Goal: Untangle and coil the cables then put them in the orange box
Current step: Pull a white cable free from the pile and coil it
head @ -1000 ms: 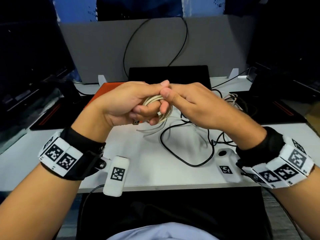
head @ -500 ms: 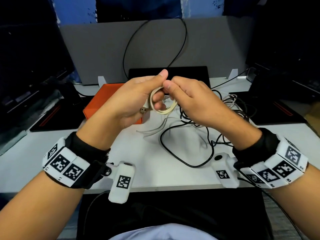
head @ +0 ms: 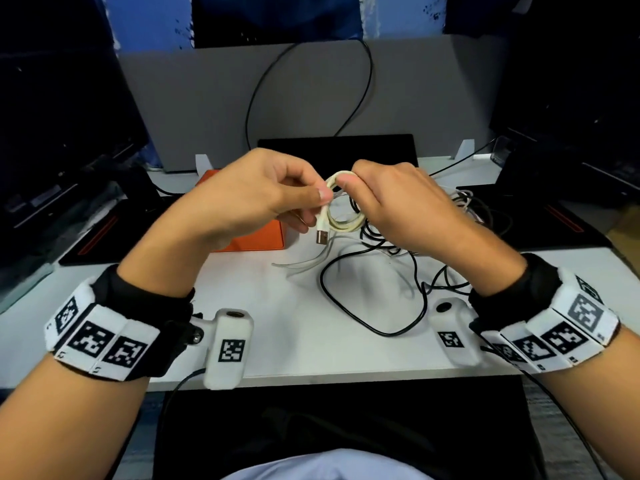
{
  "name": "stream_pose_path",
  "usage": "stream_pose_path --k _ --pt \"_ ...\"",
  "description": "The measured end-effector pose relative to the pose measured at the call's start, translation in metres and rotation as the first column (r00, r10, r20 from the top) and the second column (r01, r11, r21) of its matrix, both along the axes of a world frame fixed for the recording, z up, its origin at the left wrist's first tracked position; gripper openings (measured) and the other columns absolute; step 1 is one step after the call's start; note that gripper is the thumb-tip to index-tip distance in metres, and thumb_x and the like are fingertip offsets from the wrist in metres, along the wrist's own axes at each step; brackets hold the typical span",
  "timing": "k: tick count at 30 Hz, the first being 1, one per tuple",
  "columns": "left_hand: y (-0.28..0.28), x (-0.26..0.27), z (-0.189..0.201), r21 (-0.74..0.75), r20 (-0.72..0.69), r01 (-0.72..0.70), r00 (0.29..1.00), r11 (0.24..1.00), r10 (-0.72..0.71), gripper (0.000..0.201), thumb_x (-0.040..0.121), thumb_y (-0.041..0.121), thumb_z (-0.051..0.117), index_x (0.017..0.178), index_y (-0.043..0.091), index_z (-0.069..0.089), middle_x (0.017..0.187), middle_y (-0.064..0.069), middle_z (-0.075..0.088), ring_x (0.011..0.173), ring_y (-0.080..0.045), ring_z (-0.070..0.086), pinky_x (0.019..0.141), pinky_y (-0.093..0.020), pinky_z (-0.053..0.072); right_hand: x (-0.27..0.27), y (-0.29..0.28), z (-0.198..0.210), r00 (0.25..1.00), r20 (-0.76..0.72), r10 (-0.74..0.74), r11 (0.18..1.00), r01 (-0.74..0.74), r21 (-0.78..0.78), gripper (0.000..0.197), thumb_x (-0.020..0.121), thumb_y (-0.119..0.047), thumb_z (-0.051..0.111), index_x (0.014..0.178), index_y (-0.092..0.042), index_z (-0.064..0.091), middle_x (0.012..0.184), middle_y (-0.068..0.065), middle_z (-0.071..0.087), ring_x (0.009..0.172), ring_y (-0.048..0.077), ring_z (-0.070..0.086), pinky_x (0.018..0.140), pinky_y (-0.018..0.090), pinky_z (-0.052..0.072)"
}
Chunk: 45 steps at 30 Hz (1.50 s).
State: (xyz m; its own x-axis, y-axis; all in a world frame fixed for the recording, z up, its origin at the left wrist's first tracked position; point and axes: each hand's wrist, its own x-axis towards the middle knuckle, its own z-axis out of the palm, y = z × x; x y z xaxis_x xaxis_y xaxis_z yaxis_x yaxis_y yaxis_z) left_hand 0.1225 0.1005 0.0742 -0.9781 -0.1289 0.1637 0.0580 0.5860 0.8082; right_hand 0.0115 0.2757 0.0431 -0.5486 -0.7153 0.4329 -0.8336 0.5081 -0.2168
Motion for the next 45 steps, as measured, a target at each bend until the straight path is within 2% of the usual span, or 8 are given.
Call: stream_pose_path --k 6,10,14,17,25,32,38,45 --pt "0.007 -0.006 -0.009 -0.057 -0.199 -0.015 0.98 0.998 0.004 0.019 0.09 0.027 0.077 0.092 0.009 0.072 0.086 -0.006 0.068 0.075 -0.02 0.063 0.073 -0.031 0.053 -0.003 0.003 0.004 0.984 0.166 0.07 0.994 -0.054 -0.096 0.047 0.108 -0.052 0.033 0.071 -0.024 0.043 0.067 -0.006 0.05 0.064 0.011 0.047 0.06 0.036 0.033" --pt "0.011 -0.014 -0.019 -0.053 -0.315 -0.008 0.949 0.999 -0.009 0.024 0.089 0.034 0.075 0.094 0.011 0.069 0.109 -0.013 0.067 0.091 -0.031 0.067 0.085 -0.049 0.059 -0.006 0.006 0.009 0.962 0.253 0.107 0.986 -0.07 -0.152 0.047 0.108 -0.05 0.036 0.073 -0.021 0.049 0.064 -0.008 0.049 0.056 0.004 0.044 0.053 0.021 0.032" --pt "0.012 -0.016 -0.021 -0.049 -0.403 0.013 0.914 0.999 -0.032 0.018 0.1 0.027 0.064 0.099 0.01 0.061 0.095 -0.014 0.067 0.084 -0.033 0.065 0.079 -0.057 0.055 -0.004 0.011 0.016 0.971 0.198 0.131 0.988 -0.112 -0.104 0.047 0.108 -0.051 0.034 0.071 -0.023 0.045 0.063 -0.007 0.047 0.057 0.004 0.044 0.054 0.023 0.032" --pt "0.017 -0.013 -0.02 -0.091 -0.485 -0.02 0.874 0.996 -0.027 0.007 0.104 0.026 0.058 0.099 0.021 0.057 0.09 -0.003 0.063 0.081 -0.019 0.06 0.073 -0.043 0.052 0.001 0.012 0.019 0.974 0.176 0.144 0.988 -0.133 -0.074 0.048 0.109 -0.051 0.033 0.072 -0.023 0.045 0.063 -0.008 0.048 0.057 0.007 0.044 0.055 0.026 0.034" --pt "0.017 -0.012 -0.021 -0.149 -0.342 0.062 0.933 0.987 -0.111 0.022 0.094 0.009 0.066 0.104 0.015 0.048 0.093 -0.004 0.064 0.087 -0.034 0.064 0.078 -0.059 0.053 0.0 0.016 0.017 0.802 0.446 0.397 0.908 -0.274 -0.317 0.046 0.11 -0.043 0.04 0.069 -0.026 0.051 0.06 -0.012 0.039 0.058 0.014 0.032 0.06 0.037 0.028" --pt "0.02 -0.015 -0.026 -0.241 -0.277 0.007 0.958 0.971 -0.075 0.032 0.09 -0.008 0.049 0.108 0.015 0.059 0.087 0.027 0.065 0.081 0.001 0.061 0.068 -0.013 0.044 0.002 0.012 0.013 0.75 0.502 0.432 0.901 -0.328 -0.285 0.045 0.111 -0.039 0.041 0.078 -0.011 0.052 0.065 0.0 0.034 0.063 0.022 0.027 0.057 0.042 0.025" --pt "0.018 -0.01 -0.02 -0.363 -0.153 0.023 0.985 0.932 -0.084 0.027 0.1 0.022 0.05 0.081 0.041 0.055 0.079 0.003 0.061 0.073 -0.018 0.056 0.066 -0.046 0.045 -0.007 0.014 0.016 0.849 0.418 0.323 0.944 -0.261 -0.201 0.044 0.106 -0.044 0.048 0.079 -0.012 0.063 0.05 -0.013 0.036 0.05 0.009 0.029 0.05 0.028 0.026" --pt "0.018 -0.012 -0.026 -0.097 -0.323 0.068 0.941 0.993 -0.095 0.014 0.105 0.029 0.056 0.115 0.02 0.057 0.088 -0.011 0.073 0.078 -0.039 0.066 0.07 -0.054 0.056 -0.008 0.017 0.021 0.857 0.398 0.327 0.937 -0.238 -0.256 0.047 0.108 -0.043 0.047 0.096 -0.003 0.069 0.052 -0.009 0.039 0.05 0.012 0.03 0.049 0.031 0.027"
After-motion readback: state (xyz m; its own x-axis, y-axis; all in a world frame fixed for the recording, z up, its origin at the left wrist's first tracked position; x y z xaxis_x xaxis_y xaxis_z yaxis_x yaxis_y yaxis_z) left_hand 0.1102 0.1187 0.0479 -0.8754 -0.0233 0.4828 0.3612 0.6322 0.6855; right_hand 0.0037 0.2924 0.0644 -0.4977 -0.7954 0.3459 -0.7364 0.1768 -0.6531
